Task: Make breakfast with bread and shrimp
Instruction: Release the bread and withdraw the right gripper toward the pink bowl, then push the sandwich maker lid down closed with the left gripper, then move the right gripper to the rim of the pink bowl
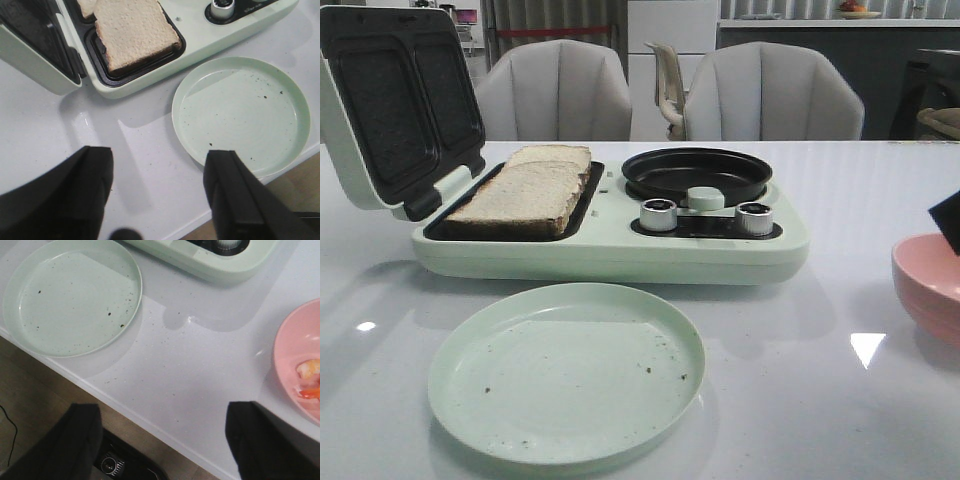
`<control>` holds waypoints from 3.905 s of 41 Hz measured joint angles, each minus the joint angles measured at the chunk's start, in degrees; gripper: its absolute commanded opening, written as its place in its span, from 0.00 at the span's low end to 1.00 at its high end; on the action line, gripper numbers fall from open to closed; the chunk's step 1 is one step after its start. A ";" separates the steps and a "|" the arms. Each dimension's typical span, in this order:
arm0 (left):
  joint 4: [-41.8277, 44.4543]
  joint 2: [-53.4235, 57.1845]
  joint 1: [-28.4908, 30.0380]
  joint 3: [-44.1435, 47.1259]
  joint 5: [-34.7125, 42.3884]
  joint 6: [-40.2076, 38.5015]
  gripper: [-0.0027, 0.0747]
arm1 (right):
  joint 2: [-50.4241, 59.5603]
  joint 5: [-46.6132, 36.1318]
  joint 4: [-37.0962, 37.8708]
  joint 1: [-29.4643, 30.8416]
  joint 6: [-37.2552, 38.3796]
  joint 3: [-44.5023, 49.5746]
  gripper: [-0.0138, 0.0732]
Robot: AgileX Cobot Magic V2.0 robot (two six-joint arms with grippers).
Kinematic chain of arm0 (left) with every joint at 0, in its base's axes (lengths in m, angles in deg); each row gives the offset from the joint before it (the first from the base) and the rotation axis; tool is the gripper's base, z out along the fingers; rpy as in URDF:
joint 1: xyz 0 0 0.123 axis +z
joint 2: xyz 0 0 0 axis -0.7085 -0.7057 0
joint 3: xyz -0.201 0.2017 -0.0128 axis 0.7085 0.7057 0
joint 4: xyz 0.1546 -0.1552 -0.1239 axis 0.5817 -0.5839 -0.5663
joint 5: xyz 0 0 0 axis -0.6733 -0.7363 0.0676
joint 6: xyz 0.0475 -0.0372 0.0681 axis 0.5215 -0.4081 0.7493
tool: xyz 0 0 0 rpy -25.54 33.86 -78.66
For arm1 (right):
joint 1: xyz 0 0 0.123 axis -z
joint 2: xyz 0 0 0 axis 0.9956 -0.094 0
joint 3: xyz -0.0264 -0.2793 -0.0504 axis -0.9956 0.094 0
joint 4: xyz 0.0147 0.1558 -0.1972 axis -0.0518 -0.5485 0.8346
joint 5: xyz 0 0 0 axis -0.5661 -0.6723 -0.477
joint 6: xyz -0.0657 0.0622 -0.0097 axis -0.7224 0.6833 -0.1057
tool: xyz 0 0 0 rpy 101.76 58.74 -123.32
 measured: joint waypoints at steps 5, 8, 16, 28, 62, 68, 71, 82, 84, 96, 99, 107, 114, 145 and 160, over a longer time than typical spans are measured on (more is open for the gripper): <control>3.13 -0.26 0.00 -0.31 -1.34 0.00 0.62 | 0.00 0.00 0.00 0.00 0.00 0.00 0.86; 4.18 -1.65 0.29 -2.24 -4.42 0.00 0.63 | 0.00 0.00 0.00 0.00 0.00 0.00 0.86; 6.51 -9.96 6.68 -8.94 -13.18 0.00 0.63 | 0.00 0.00 0.00 0.00 0.00 0.04 0.86; -0.75 -21.30 29.97 -16.46 -12.86 9.46 0.62 | 0.00 0.00 0.00 0.00 0.00 0.13 0.86; -46.75 -53.79 54.12 -44.04 -5.61 32.41 0.16 | 0.00 -0.08 0.00 0.00 0.00 0.13 0.86; -52.74 -55.93 54.12 -44.95 -5.52 33.65 0.16 | 0.00 -0.08 0.00 0.00 0.00 0.13 0.86; -56.73 -56.16 54.12 -44.96 -5.66 36.02 0.16 | 0.00 -0.08 0.00 0.00 0.02 0.13 0.86; -68.68 -56.20 53.98 -45.09 -8.44 43.93 0.16 | 0.00 -0.08 -0.10 0.00 0.02 0.13 0.86; -69.02 -56.20 53.37 -45.09 -8.58 44.18 0.16 | 0.00 -0.08 -0.10 0.00 0.02 0.13 0.86; -68.87 -56.20 47.11 -45.09 -9.40 46.57 0.16 | 0.00 -0.08 -0.10 0.00 0.02 0.13 0.86; -67.76 -56.07 45.20 -45.09 -9.52 47.13 0.16 | 0.00 -0.08 -0.10 0.00 0.02 0.13 0.86; -62.81 -52.76 40.29 -43.38 -8.78 47.56 0.16 | 0.00 -0.08 -0.10 0.00 0.02 0.13 0.86; -59.48 -46.83 36.00 -37.70 -5.22 47.81 0.16 | 0.00 -0.08 -0.10 0.00 0.02 0.13 0.86; -33.89 -15.00 17.76 -9.09 -0.69 34.69 0.17 | 0.00 -0.08 -0.10 0.00 0.02 0.13 0.86; -23.92 -1.41 17.76 -3.47 -1.66 23.94 0.16 | 0.00 -0.08 -0.10 0.00 0.02 0.13 0.86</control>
